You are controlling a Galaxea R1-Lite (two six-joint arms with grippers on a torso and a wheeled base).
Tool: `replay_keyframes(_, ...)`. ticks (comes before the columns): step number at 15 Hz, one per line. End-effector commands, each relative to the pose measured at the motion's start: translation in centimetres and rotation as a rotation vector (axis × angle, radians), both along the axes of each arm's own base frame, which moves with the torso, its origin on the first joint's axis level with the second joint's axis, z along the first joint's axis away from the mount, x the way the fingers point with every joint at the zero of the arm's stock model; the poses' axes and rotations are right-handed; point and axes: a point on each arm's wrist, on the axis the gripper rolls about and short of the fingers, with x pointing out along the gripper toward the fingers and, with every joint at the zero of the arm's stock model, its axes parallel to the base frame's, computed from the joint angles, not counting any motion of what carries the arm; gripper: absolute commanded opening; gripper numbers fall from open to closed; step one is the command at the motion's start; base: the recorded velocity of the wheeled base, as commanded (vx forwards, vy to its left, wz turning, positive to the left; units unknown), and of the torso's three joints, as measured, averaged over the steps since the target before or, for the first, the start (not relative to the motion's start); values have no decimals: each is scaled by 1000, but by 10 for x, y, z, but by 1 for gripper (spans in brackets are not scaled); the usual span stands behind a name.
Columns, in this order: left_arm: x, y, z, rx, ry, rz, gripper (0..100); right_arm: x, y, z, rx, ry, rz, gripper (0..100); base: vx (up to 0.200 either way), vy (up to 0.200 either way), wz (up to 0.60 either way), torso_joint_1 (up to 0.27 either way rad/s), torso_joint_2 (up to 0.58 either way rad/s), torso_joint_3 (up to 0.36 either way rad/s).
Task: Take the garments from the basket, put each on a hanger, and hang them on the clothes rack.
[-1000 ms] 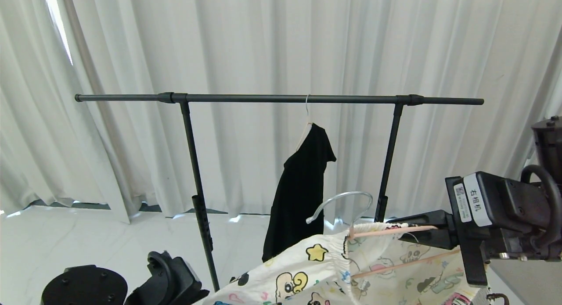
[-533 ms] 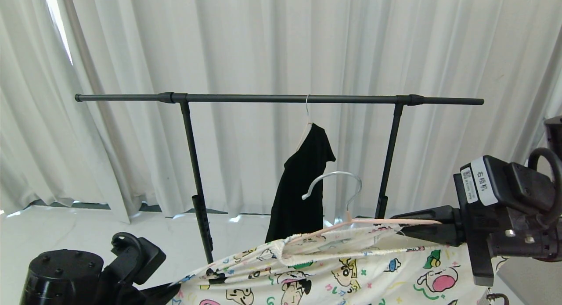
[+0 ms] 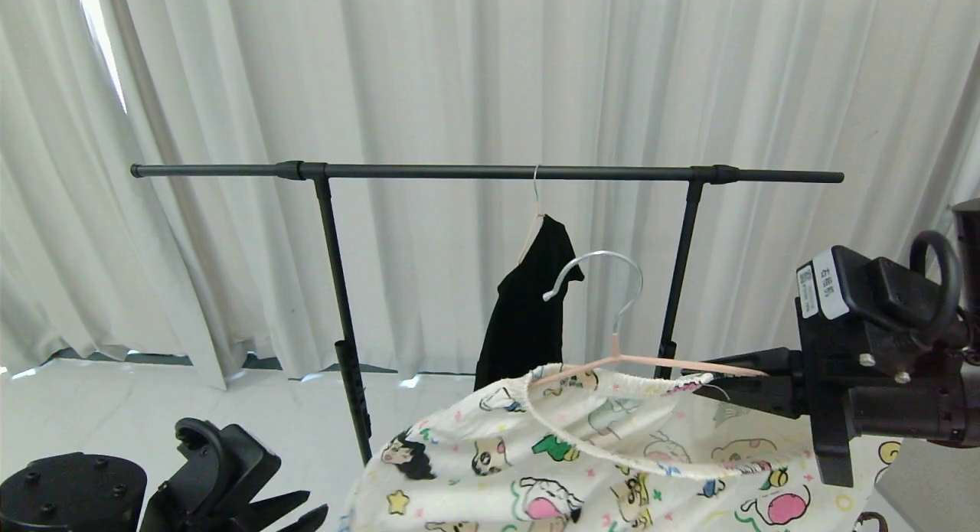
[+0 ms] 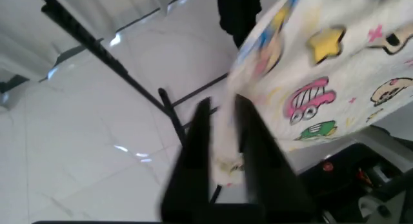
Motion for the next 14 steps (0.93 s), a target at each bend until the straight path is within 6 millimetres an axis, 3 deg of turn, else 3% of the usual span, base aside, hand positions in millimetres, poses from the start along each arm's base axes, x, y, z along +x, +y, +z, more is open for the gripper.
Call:
replay_keyframes(1, -4, 0, 5, -20, -32, -16, 100, 1, 1, 1, 8, -1, -21, 0, 0, 0, 0, 0, 0, 0)
replay_keyframes(6, -16, 3, 31, -101, -195, -47, 100, 7, -7, 2, 28, 64, -266, 0, 0, 0, 0, 0, 0, 0)
replay_keyframes(7, -18, 6, 38, -117, -241, -30, 100, 13, -12, -1, 19, 80, -409, 0, 0, 0, 0, 0, 0, 0)
replay_keyframes(11, -14, 8, 38, -42, -271, 114, 100, 25, -27, -15, -48, 164, -778, 0, 0, 0, 0, 0, 0, 0)
replay_keyframes(14, -10, 9, 36, -9, -263, 169, 100, 33, -35, -21, -52, 224, -922, 0, 0, 0, 0, 0, 0, 0)
